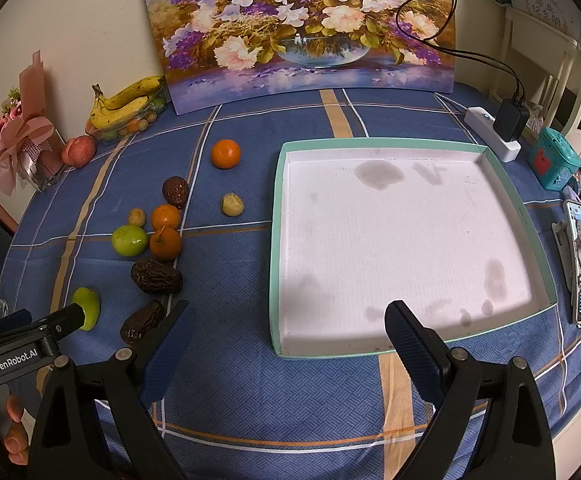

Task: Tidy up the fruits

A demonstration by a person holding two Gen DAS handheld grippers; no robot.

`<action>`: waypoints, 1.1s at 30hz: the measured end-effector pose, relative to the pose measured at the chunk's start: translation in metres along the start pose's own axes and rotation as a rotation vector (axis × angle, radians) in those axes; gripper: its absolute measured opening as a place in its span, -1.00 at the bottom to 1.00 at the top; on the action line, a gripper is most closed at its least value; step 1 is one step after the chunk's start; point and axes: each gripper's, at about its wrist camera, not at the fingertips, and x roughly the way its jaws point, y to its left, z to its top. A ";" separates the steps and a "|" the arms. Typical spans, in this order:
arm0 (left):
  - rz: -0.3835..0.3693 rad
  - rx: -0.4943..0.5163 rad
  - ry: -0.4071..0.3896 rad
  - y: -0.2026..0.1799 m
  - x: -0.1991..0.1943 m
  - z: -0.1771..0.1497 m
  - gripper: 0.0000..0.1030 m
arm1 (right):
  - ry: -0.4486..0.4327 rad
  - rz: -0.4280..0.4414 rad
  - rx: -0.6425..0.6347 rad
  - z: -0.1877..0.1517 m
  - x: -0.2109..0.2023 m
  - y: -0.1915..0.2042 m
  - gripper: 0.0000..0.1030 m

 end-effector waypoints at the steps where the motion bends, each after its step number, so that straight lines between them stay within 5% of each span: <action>1: -0.001 0.000 -0.001 0.000 0.000 0.000 0.99 | 0.000 0.000 0.000 0.000 0.000 0.000 0.85; 33: -0.049 -0.055 -0.041 0.010 -0.001 0.003 1.00 | 0.010 0.002 -0.003 -0.003 0.004 0.000 0.85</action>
